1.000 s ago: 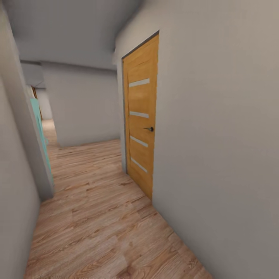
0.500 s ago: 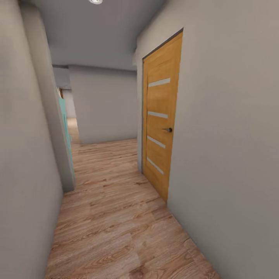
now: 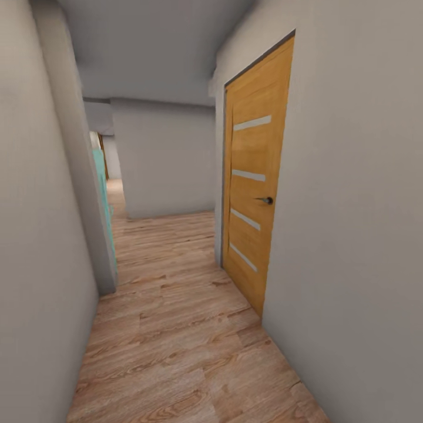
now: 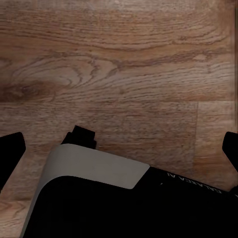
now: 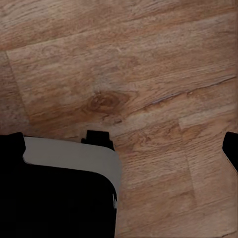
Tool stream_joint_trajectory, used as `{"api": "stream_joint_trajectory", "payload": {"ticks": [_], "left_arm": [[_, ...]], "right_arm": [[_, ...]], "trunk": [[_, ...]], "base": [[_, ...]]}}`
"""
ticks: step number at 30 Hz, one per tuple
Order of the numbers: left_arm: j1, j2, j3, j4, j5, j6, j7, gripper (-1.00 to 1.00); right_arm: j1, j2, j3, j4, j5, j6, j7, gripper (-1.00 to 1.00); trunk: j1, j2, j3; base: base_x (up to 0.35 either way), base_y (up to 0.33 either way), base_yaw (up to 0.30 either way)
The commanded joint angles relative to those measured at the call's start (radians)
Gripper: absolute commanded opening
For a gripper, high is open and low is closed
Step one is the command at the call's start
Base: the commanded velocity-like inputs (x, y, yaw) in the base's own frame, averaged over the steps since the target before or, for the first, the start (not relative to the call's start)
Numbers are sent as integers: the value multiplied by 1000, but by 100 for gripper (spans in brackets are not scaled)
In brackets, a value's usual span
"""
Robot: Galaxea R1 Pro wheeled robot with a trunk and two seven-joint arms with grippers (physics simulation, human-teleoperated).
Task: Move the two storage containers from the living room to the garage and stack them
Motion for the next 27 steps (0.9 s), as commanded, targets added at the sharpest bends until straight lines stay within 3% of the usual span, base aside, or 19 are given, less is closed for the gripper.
{"api": "stream_joint_trajectory", "payload": {"ticks": [1, 12, 27], "left_arm": [[-1, 0, -7, 0, 7, 3, 2, 100], [-1, -1, -7, 0, 7, 4, 2, 100], [-1, -2, -7, 0, 6, 5, 2, 100]], "right_arm": [[-1, 0, 7, 3, 0, -4, -3, 100], [-1, 5, 7, 3, 8, -1, -8, 100], [-1, 1, 10, 3, 10, -4, -9, 100]], "trunk": [[1, -1, -1], [1, -1, -1], [1, -1, -1]], "base": [[321, 0, 1], [322, 0, 14], [322, 0, 245]]}}
